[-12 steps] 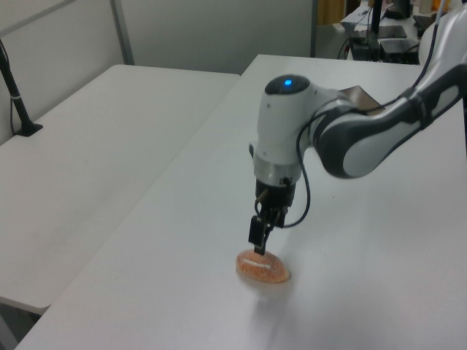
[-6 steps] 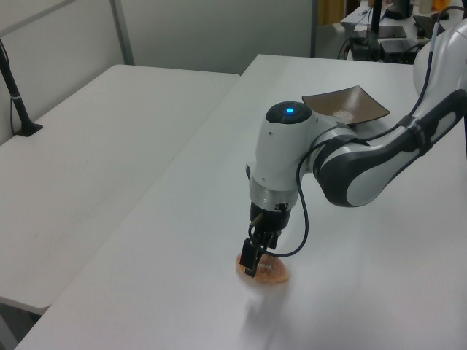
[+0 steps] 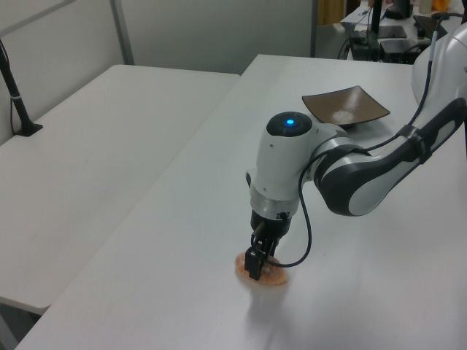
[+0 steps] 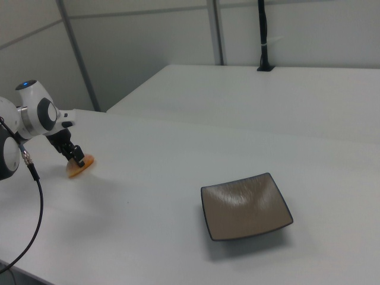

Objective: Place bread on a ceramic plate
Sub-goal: 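Lift the held bread roll and carry it toward the brown plate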

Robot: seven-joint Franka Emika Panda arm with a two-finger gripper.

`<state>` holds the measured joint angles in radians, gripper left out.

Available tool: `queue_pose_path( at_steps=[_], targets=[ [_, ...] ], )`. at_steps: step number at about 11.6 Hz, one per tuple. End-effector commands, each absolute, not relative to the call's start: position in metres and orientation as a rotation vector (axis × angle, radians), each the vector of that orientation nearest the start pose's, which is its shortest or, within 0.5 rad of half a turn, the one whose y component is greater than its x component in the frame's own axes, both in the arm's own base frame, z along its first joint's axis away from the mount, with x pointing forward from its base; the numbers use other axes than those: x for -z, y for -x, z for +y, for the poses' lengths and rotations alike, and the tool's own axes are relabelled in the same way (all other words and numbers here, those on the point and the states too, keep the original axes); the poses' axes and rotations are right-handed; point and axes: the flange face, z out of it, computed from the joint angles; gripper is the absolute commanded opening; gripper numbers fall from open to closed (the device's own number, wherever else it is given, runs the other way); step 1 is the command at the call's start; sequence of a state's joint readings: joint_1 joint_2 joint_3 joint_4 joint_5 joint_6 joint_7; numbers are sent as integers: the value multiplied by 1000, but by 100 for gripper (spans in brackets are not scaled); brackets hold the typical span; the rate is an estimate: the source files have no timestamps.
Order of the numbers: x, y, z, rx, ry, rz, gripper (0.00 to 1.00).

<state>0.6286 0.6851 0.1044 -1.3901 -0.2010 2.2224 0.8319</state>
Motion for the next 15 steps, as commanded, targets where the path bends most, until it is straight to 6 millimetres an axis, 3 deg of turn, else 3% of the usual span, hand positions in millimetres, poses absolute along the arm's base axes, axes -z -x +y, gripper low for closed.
queue_pose_path(
  at_steps=[1,3,6,12,15],
  targets=[
    [-322,-568,484,327,3105,31,25],
    [-327,-568,483,342,3107,24,25],
    [-363,-566,463,388,3127,17,25],
    [-400,-572,371,239,3237,-125,25],
    [-421,-584,314,177,3238,-136,25]
  ],
)
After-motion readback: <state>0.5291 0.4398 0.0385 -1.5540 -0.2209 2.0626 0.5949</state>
